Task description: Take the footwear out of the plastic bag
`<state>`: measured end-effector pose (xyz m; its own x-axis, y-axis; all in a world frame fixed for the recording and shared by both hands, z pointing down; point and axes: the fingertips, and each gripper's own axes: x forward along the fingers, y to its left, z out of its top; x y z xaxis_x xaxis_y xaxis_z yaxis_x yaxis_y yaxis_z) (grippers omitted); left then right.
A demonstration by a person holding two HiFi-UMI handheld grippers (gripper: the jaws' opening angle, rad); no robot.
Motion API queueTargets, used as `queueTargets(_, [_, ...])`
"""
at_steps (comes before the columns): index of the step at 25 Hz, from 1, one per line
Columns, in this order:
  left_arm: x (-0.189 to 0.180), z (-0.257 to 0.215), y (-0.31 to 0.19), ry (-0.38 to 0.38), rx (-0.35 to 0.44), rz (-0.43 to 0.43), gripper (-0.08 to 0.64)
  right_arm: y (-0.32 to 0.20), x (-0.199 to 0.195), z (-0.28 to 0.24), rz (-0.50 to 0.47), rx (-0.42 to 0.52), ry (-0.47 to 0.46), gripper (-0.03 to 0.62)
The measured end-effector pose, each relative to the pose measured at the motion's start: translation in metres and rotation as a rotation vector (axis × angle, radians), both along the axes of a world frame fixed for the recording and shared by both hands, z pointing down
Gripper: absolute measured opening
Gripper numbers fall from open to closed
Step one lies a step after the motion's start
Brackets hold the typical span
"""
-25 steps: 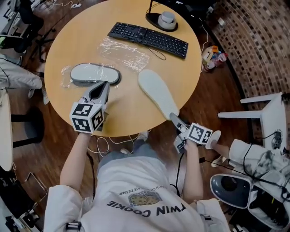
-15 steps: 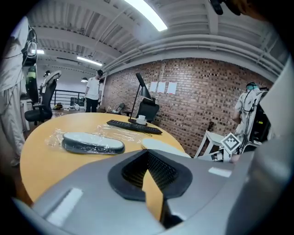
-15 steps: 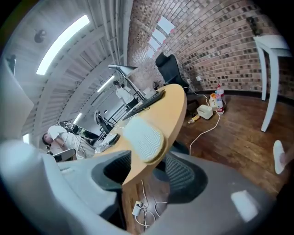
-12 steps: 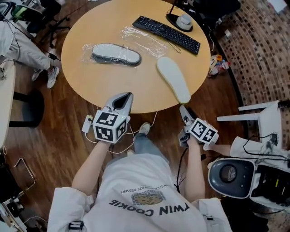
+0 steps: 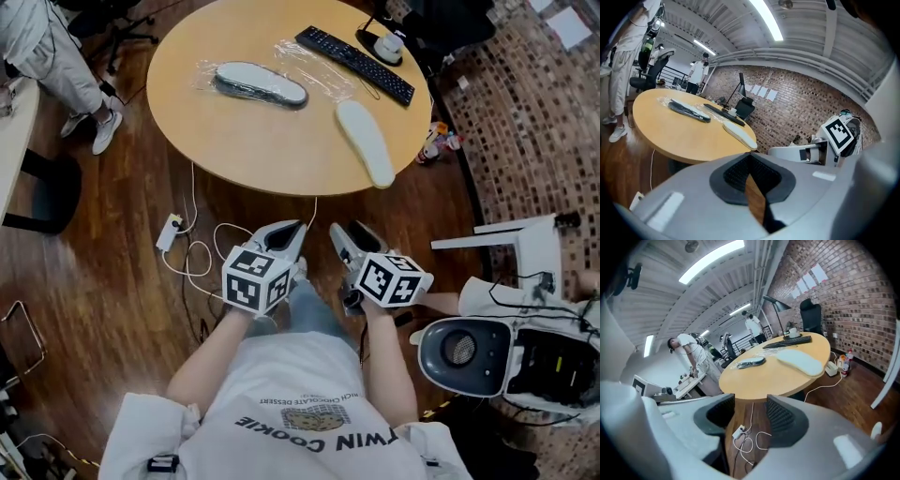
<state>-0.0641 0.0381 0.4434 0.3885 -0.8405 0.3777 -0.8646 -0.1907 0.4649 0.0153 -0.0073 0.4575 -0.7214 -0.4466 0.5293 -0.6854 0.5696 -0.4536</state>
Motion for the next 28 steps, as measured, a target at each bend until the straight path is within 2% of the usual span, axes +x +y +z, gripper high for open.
queueTargets(4, [0.012, -0.02, 0.024, 0.015, 0.09, -0.034, 0.005, 0.036, -0.019, -0.018, -0.059, 0.045, -0.008, 0.181])
queueTargets(9, [0.029, -0.028, 0.05, -0.066, 0.082, -0.065, 0.005, 0.069, -0.006, -0.037, -0.075, 0.103, -0.028, 0.108])
queueTargets(12, [0.05, -0.04, 0.064, -0.052, 0.093, -0.095, 0.005, 0.087, 0.011, -0.05, -0.091, 0.153, -0.031, 0.095])
queueTargets(17, [0.1, -0.048, 0.095, -0.139, 0.102, -0.109, 0.005, 0.126, 0.05, -0.061, -0.158, 0.245, 0.007, 0.089])
queueTargets(23, [0.159, -0.048, 0.14, -0.192, 0.094, -0.146, 0.005, 0.173, 0.112, -0.062, -0.174, 0.276, 0.015, 0.047])
queueTargets(26, [0.183, -0.053, 0.168, -0.221, 0.093, -0.163, 0.005, 0.198, 0.138, -0.066, -0.163, 0.282, -0.004, 0.004])
queueTargets(28, [0.196, -0.053, 0.186, -0.244, 0.096, -0.167, 0.005, 0.213, 0.149, -0.067, -0.16, 0.285, -0.02, 0.003])
